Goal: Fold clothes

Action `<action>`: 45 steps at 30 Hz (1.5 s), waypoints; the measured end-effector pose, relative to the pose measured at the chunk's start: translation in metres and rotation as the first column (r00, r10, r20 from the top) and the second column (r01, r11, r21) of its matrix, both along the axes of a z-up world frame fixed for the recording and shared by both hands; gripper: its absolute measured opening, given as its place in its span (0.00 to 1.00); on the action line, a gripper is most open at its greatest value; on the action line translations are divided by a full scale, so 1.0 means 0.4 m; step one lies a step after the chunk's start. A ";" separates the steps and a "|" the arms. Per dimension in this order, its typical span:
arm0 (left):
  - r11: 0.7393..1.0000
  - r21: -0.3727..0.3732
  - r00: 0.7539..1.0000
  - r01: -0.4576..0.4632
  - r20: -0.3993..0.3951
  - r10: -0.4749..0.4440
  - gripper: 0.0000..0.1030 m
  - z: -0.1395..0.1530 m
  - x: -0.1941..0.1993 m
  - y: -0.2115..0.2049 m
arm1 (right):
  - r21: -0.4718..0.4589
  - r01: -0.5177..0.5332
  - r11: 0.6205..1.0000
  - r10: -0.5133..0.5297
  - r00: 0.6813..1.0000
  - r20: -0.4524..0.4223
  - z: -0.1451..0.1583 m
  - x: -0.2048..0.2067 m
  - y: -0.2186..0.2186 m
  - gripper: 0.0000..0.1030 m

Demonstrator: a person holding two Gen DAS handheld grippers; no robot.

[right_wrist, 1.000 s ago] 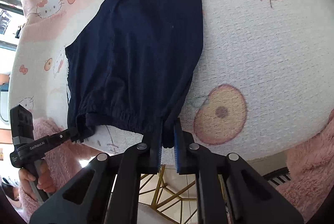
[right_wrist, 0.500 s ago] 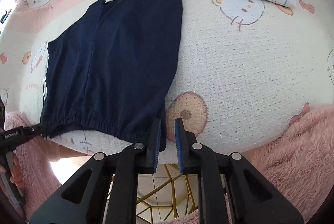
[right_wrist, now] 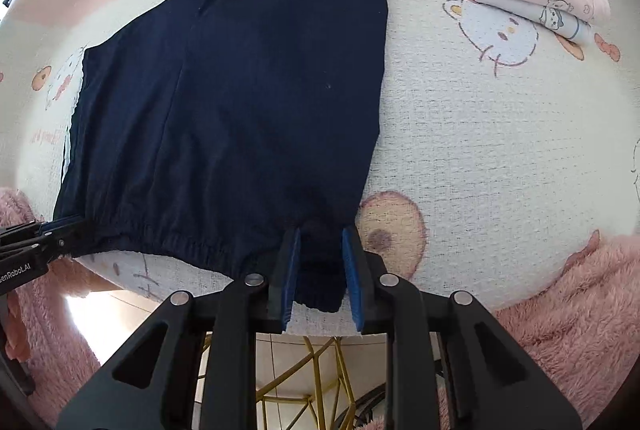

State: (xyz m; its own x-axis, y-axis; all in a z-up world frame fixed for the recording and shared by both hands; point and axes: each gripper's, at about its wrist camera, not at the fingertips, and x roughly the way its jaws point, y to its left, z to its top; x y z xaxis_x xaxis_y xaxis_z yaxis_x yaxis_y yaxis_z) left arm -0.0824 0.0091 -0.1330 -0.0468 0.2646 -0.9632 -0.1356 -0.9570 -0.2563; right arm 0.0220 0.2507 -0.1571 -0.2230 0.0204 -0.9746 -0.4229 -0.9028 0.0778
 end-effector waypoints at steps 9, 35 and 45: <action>0.971 0.178 0.987 -0.159 0.061 0.150 0.26 0.026 0.015 -0.095 | 0.035 -0.009 0.999 0.010 0.999 -0.034 0.046 0.034 0.010 0.28; 0.879 0.204 0.896 -0.432 0.213 0.390 0.42 -0.015 0.099 -0.320 | -0.208 0.171 0.963 -0.157 0.984 0.078 0.004 0.121 0.100 0.38; 0.829 0.415 0.921 -0.375 0.063 0.385 0.24 0.092 0.041 -0.315 | -0.244 0.228 0.943 -0.233 0.972 0.007 0.017 0.140 0.117 0.25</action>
